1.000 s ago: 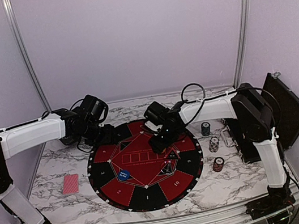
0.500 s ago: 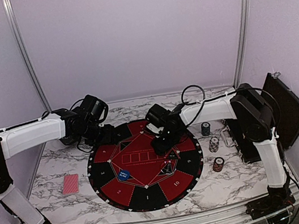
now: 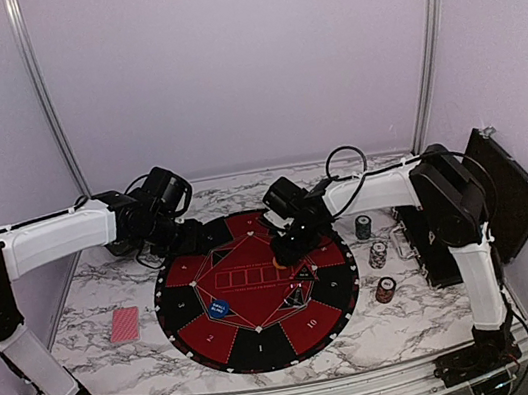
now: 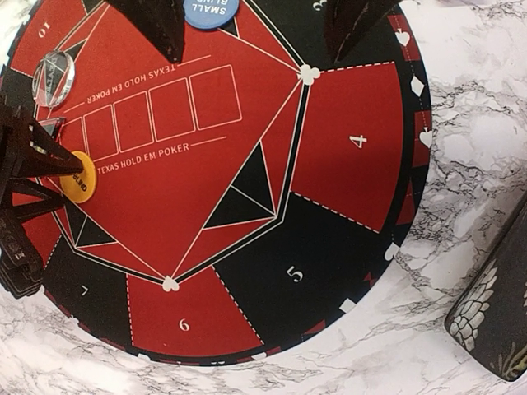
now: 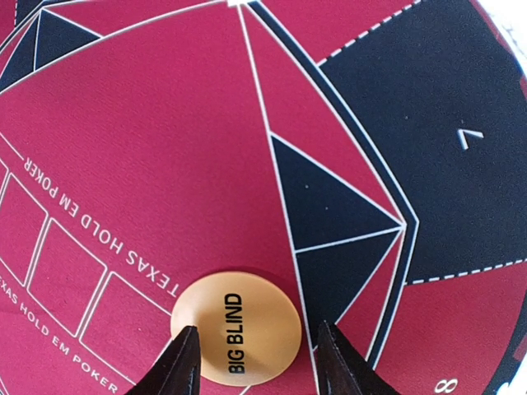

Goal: Distribute texas hold em gaming equipment
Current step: Move the big blind button to position 7.

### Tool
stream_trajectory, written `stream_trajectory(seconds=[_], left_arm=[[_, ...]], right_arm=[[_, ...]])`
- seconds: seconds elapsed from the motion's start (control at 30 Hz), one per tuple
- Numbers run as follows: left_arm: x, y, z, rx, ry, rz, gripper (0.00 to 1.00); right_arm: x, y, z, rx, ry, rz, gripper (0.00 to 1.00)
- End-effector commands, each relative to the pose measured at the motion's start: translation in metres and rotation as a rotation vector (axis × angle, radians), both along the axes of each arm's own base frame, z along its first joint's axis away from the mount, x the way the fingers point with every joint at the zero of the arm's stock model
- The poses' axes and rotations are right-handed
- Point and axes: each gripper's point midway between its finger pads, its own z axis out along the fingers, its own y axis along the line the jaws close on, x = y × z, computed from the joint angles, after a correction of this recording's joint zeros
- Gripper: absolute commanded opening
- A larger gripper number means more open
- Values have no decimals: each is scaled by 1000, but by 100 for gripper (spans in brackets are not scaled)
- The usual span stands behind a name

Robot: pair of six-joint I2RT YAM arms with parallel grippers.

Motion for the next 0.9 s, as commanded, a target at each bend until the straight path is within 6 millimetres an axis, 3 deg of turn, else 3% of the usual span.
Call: stream_trajectory(seconds=[0.0,0.33,0.5,0.87], left_arm=[[0,-1,-1,14,23,-11,59],[1,-2,2,7,20,-10,59],[1,-3,2,6,20,-12,59],[1,-3,1,7,22,-13,59]], right_arm=[[0,-10,-16,-59,14,-19,46],[-3,4,8,-21,-15,16,52],[-11,4,1,-54,-10,30,57],[-11,-14,-13,-107,-9,-15,56]])
